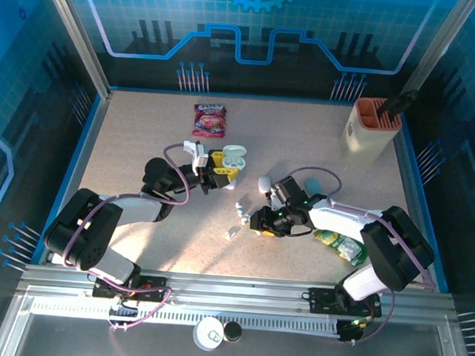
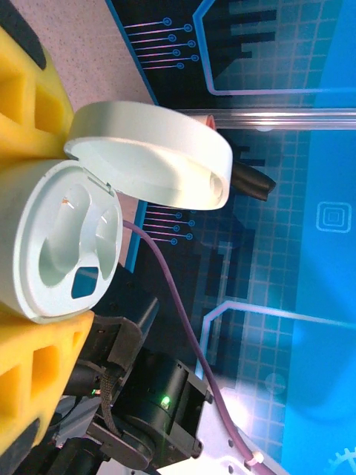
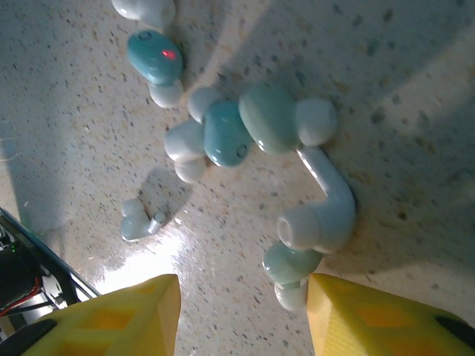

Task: Insert the wireless bluetooth earbuds into the charging case

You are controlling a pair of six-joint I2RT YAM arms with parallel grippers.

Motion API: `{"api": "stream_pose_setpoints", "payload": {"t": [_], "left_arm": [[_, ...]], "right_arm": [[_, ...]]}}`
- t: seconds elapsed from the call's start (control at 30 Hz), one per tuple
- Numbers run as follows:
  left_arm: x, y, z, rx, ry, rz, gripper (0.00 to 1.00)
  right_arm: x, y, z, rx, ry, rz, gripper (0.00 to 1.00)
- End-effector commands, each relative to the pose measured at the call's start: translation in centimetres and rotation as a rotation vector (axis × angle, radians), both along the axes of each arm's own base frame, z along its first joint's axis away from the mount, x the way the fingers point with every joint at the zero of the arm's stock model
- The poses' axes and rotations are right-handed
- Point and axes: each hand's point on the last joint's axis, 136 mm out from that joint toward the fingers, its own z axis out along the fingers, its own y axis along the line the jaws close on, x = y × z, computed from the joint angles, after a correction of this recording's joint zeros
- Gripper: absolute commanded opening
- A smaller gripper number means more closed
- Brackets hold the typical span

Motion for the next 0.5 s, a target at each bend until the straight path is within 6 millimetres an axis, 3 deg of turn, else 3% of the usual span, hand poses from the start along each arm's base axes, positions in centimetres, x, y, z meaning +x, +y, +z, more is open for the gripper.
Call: {"api": "stream_pose_setpoints", "payload": {"t": [0.0,0.23,0.47], "left_arm": [[-0.4,0.5,1.0,-0.009,-0.058,0.015,0.37],[0.5,1.7,1.0,-0.019,-0.042,0.068,0.37],[3.0,4.8,1.6,-0.038,-0.045,0.203,0.36]], "right_arm": [[0.4,0.9,0.6,-0.003,-0.017,0.056,0.48],[0.8,0.0,1.6,-0.125,-0.087,0.132,0.5],[0.4,-1.8,2.3,-0.472,-0.275,0.284,0.52]]}}
